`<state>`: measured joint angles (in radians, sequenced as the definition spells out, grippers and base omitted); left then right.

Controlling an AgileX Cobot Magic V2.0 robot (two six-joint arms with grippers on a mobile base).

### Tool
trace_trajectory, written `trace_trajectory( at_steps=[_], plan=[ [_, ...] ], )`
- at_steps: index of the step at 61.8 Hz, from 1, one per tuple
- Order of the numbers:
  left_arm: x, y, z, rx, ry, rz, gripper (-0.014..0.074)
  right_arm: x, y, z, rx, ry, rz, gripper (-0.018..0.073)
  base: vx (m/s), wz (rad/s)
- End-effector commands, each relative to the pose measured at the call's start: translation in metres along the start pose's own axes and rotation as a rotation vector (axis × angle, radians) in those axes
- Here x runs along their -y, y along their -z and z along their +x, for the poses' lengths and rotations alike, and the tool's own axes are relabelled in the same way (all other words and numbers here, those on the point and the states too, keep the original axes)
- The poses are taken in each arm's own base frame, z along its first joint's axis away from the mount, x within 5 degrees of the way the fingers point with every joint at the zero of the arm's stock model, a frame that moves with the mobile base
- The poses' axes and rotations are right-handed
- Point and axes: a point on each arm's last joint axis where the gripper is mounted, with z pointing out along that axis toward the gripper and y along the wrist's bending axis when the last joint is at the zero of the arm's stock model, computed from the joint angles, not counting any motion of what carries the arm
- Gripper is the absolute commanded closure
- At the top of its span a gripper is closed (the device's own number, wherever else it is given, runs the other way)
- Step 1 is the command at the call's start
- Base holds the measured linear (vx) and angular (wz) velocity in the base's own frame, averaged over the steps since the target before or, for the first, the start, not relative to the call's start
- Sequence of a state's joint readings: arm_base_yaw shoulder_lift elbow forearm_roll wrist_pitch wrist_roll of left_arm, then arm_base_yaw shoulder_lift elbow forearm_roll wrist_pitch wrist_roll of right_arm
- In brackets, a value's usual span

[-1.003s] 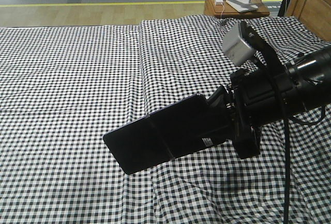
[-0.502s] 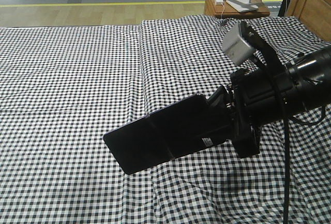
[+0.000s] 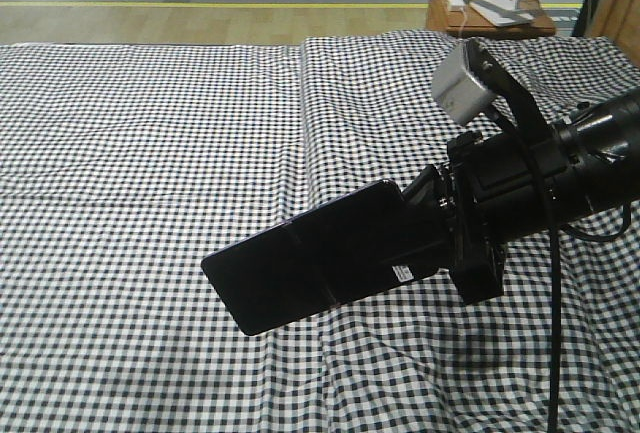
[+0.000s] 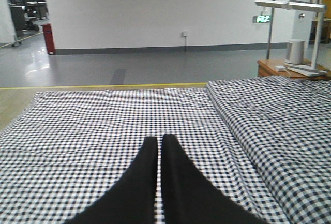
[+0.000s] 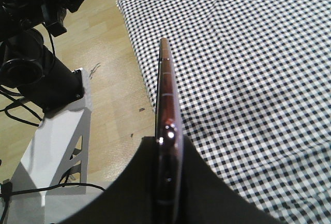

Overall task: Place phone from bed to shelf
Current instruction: 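Hold the phone in the right gripper while the base turns away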

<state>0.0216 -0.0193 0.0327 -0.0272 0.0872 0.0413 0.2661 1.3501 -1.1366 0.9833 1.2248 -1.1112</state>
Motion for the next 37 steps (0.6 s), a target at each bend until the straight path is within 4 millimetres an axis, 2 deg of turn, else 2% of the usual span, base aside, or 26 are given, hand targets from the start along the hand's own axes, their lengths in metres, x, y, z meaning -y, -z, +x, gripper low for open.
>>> trace_trajectory(
  at_steps=[1, 37],
  plan=[
    [-0.0001, 0.0022, -0.0153, 0.104, 0.019, 0.003, 0.0595, -0.0175, 0.0103, -0.0107, 0.06, 0.026, -0.065, 0.0561, -0.07, 0.26],
    [-0.0001, 0.0022, -0.0153, 0.104, 0.019, 0.003, 0.0595, -0.0176, 0.0103, -0.0108, 0.061, 0.026, -0.066, 0.0561, -0.09, 0.34]
  ],
)
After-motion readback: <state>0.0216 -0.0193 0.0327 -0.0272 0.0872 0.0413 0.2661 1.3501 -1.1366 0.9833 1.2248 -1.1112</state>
